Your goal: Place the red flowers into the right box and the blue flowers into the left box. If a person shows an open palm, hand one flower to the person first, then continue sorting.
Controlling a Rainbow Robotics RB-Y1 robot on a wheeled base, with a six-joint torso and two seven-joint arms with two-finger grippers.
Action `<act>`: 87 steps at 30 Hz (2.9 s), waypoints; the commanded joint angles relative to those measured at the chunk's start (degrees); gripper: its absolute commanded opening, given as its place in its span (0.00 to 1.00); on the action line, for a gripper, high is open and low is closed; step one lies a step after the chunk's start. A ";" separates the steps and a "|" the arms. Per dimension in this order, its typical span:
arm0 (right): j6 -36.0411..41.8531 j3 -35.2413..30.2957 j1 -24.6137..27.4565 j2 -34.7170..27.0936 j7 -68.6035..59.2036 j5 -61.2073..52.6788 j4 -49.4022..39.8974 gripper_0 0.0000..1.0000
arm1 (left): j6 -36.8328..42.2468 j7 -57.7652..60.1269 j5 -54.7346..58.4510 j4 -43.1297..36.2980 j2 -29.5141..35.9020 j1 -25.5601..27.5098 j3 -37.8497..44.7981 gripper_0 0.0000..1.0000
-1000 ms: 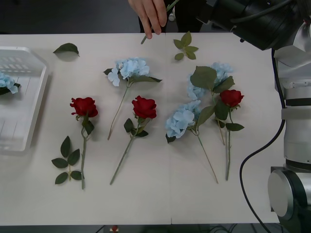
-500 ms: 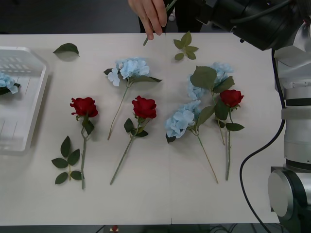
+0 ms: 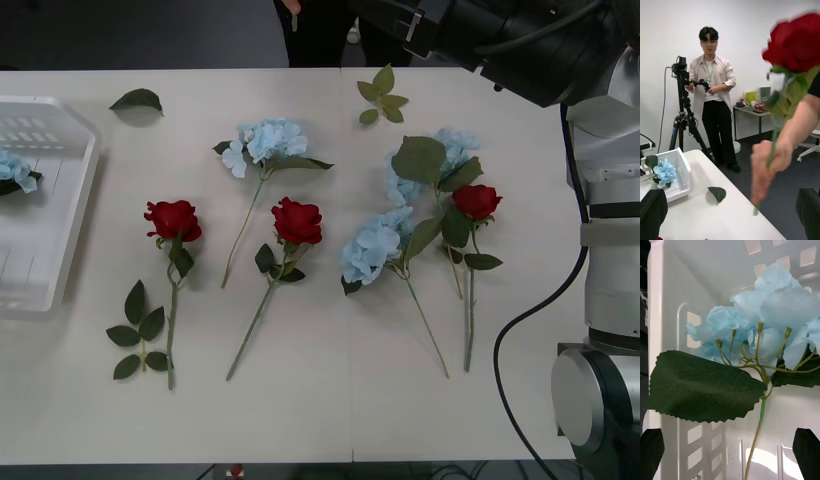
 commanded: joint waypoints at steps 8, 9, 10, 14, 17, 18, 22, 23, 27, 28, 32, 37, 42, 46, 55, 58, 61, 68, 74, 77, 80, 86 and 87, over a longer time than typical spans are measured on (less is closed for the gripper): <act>13.34 -2.83 -0.62 -3.70 -0.51 4.51 -2.45 1.00 | -0.92 -1.46 0.38 -0.70 0.87 0.86 0.23 1.00; 15.53 -2.13 -0.54 -5.11 -0.51 5.92 -2.36 1.00 | -0.83 -1.46 0.38 -0.70 0.87 0.86 0.23 1.00; 17.38 -1.25 -0.45 -6.69 -0.73 7.32 -2.36 1.00 | -0.92 -1.46 0.38 -0.79 0.87 0.86 0.32 1.00; 22.30 1.38 -0.45 -10.64 -5.74 11.54 -2.36 1.00 | 0.13 -1.46 0.73 -0.96 0.87 0.86 0.32 1.00; 26.34 3.41 -0.10 -13.02 -10.58 15.94 -2.36 1.00 | 6.37 -1.28 1.43 -4.30 0.96 0.77 2.07 1.00; 27.84 3.67 0.08 -13.63 -11.63 17.52 -2.36 1.00 | 8.66 -1.19 1.70 -5.71 0.96 0.86 2.69 1.00; 35.05 3.85 0.08 -15.48 -16.64 26.48 -2.36 1.00 | 17.71 -0.49 5.39 -11.95 0.87 0.77 4.45 1.00; 37.15 3.93 0.08 -15.83 -17.43 29.38 -2.36 1.00 | 20.00 -0.32 7.06 -13.97 0.87 0.77 4.53 1.00; 42.96 4.11 0.08 -17.06 -18.22 37.12 -2.36 1.00 | 26.85 0.56 13.12 -20.21 0.87 0.77 4.45 1.00; 44.01 4.11 0.34 -17.41 -18.31 39.67 -2.36 1.00 | 28.96 0.91 15.32 -22.50 0.61 0.77 4.27 1.00; 44.80 6.04 2.36 -18.38 -19.10 47.14 -2.36 1.00 | 34.06 2.41 24.64 -28.03 -1.85 0.77 3.65 1.00; 42.96 8.77 5.44 -19.34 -24.99 52.24 -2.36 1.00 | 37.31 6.19 27.89 -34.10 -7.04 1.30 -0.48 1.00; 42.16 9.12 7.73 -19.34 -33.52 53.38 -2.36 1.00 | 35.73 10.41 20.15 -42.53 -13.54 5.34 -6.54 1.00; 41.99 9.21 8.78 -19.34 -39.84 55.31 -2.36 1.00 | 33.18 12.96 14.09 -45.96 -16.62 8.33 -11.29 1.00; 38.74 15.10 10.01 -17.94 -54.08 59.71 -1.66 1.00 | 22.19 13.92 8.99 -49.30 -17.58 18.61 -15.59 1.00; 37.51 15.45 9.92 -16.27 -57.34 60.23 0.45 1.00 | 19.47 13.75 8.29 -49.21 -18.20 20.55 -15.51 1.00; 35.84 15.53 9.92 -14.77 -57.51 61.38 2.12 1.00 | 18.42 14.01 5.48 -49.21 -19.52 21.07 -15.24 1.00; 30.65 15.53 9.92 -12.58 -58.48 62.43 6.69 1.00 | 18.33 14.63 -1.56 -48.16 -24.26 20.02 -15.42 1.00; 26.78 17.64 9.92 -12.05 -59.00 63.31 8.54 1.00 | 16.22 14.80 -6.83 -43.06 -28.66 17.21 -15.33 1.00; 25.64 18.52 9.92 -11.96 -59.36 63.66 9.15 1.00 | 14.02 14.63 -7.44 -40.16 -29.54 16.06 -15.33 1.00; 24.59 18.52 9.92 -11.70 -59.62 63.84 9.85 1.00 | 13.23 14.63 -7.53 -37.35 -29.80 14.39 -15.33 1.00; 22.04 19.05 9.84 -10.99 -59.80 63.93 11.70 1.00 | 12.35 14.80 -7.62 -34.80 -29.80 12.99 -15.86 1.00; 21.69 19.05 9.84 -10.99 -59.80 64.01 11.88 1.00 | 12.09 14.80 -7.71 -34.54 -29.89 13.08 -15.94 1.00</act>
